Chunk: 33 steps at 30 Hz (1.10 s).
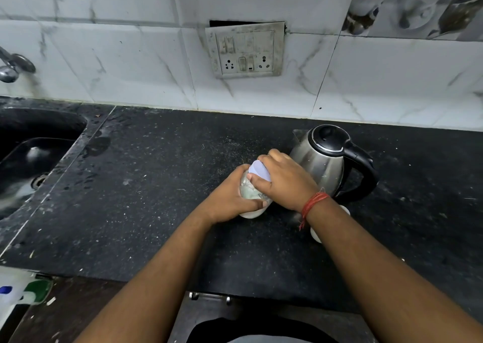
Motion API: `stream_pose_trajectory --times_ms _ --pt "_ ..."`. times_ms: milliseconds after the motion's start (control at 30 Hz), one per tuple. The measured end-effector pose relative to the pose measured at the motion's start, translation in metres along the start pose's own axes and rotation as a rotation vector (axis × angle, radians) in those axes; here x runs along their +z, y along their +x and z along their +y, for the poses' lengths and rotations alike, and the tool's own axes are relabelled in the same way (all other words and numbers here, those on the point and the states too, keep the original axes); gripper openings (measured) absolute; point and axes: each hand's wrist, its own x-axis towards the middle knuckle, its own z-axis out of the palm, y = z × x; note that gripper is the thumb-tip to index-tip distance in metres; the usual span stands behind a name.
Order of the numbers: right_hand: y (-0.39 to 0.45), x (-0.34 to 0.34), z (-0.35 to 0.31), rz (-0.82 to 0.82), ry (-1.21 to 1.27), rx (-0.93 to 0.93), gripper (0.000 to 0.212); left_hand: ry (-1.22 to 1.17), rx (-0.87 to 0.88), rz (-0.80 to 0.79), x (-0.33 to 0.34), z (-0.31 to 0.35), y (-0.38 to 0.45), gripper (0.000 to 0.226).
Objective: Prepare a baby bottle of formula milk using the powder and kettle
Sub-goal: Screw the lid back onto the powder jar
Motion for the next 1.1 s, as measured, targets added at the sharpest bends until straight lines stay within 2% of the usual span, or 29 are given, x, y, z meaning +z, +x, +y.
stream_pose_trajectory --times_ms 267,400,467,567,700,800,1100 --pt "0.001 0.001 -0.012 -0.005 0.003 0.114 0.079 0.023 0.013 0.041 0.005 -0.005 0.0 0.073" --pt "0.004 0.006 -0.019 -0.002 -0.023 0.168 0.059 0.017 0.005 0.057 0.006 -0.009 -0.002 0.067" --pt "0.005 0.009 -0.021 0.014 -0.021 0.178 0.057 0.011 0.003 0.078 0.007 -0.014 -0.002 0.068" --pt "0.007 0.013 -0.022 0.034 -0.01 0.125 0.061 -0.002 -0.004 0.113 0.008 -0.017 -0.001 0.077" --pt "0.003 0.021 -0.025 0.059 -0.047 0.073 0.08 0.025 -0.019 0.156 0.007 -0.028 -0.001 0.096" --pt "0.003 0.031 -0.031 0.063 -0.094 0.047 0.086 0.018 -0.06 0.175 0.009 -0.04 -0.003 0.108" --pt "0.006 0.054 -0.025 -0.057 -0.085 -0.023 0.079 0.018 -0.1 0.175 0.01 -0.072 -0.004 0.092"
